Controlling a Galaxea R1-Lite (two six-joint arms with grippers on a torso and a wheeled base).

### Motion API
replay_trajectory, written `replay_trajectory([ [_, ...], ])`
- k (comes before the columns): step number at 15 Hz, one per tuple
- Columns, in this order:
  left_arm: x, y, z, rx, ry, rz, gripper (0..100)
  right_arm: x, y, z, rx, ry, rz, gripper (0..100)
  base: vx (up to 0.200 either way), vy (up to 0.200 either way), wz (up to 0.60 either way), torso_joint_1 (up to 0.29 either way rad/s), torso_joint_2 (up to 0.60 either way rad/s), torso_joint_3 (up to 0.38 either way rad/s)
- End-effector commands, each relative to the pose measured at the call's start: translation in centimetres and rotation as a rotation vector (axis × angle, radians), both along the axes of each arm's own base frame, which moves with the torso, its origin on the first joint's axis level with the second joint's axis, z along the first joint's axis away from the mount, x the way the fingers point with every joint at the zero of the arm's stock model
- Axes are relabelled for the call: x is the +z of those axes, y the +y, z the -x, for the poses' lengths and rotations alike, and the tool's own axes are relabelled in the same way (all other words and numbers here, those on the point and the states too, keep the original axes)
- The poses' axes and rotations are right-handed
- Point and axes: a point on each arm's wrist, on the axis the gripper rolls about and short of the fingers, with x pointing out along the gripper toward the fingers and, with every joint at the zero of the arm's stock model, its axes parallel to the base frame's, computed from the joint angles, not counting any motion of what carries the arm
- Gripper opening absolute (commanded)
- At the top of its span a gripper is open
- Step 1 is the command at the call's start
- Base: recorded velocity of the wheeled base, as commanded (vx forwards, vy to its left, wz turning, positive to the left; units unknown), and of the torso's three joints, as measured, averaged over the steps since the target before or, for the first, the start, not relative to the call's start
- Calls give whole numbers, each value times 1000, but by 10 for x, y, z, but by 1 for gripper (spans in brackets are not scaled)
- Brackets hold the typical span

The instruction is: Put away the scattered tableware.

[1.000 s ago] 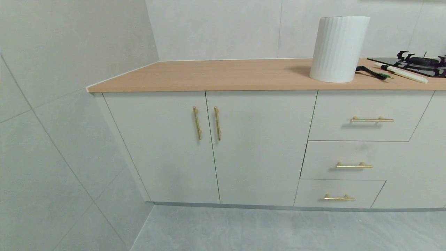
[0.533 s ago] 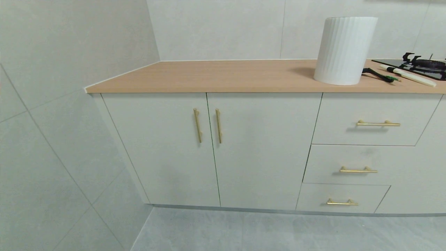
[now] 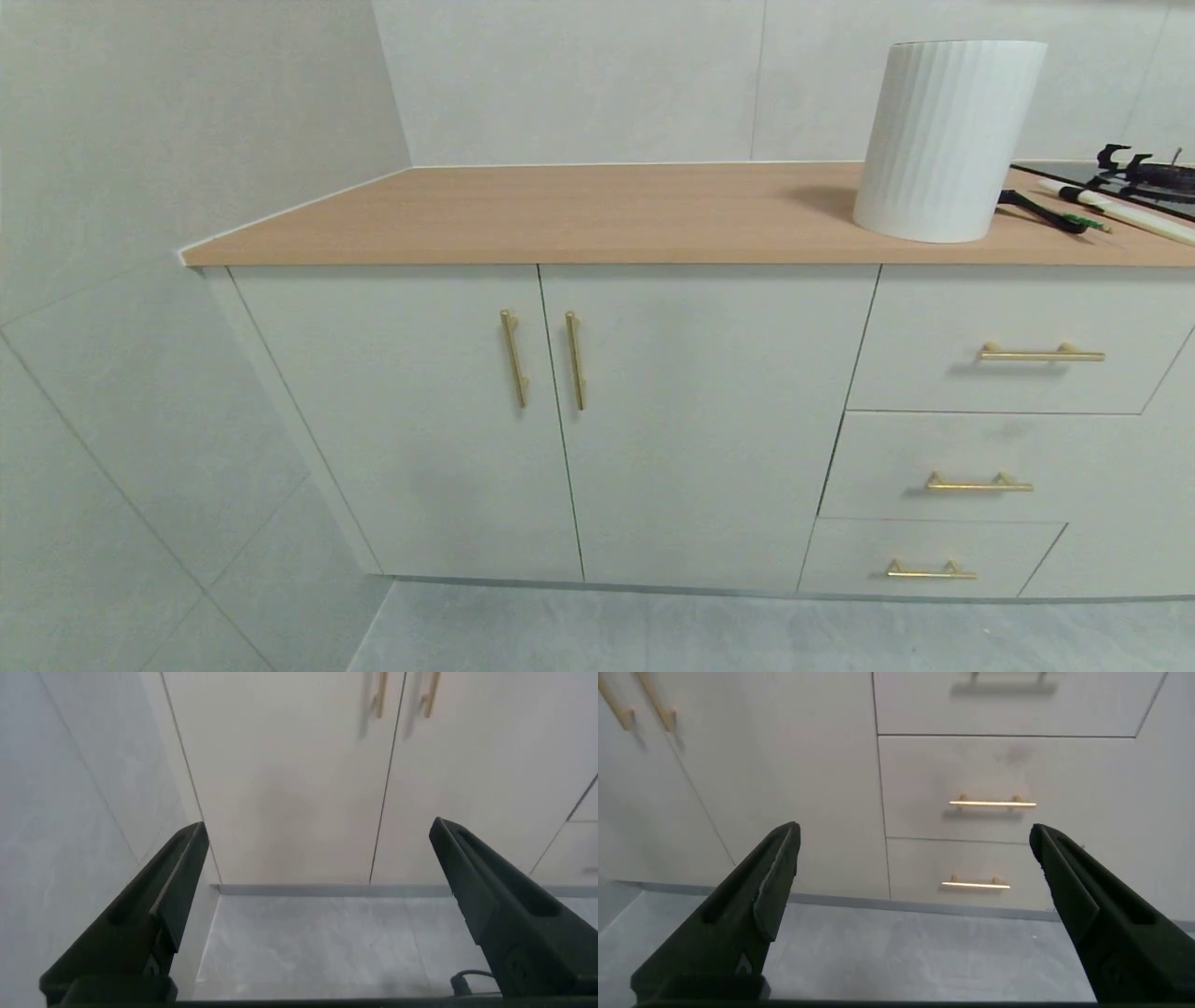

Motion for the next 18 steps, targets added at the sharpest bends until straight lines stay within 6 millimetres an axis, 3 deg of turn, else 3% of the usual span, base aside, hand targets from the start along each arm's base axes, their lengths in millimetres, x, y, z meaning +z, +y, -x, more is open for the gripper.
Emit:
replay_trajectory([
  [1,0,0,0,-1,2,2,100,0,0,0,0,2,0,100,0,0,0,0,0,0],
  [9,0,0,0,3,1,3,100,0,0,0,0,0,0,100,0,0,0,0,0,0],
  [18,0,0,0,3,2,3,100,0,0,0,0,0,0,100,0,-200,0,1,2,3],
])
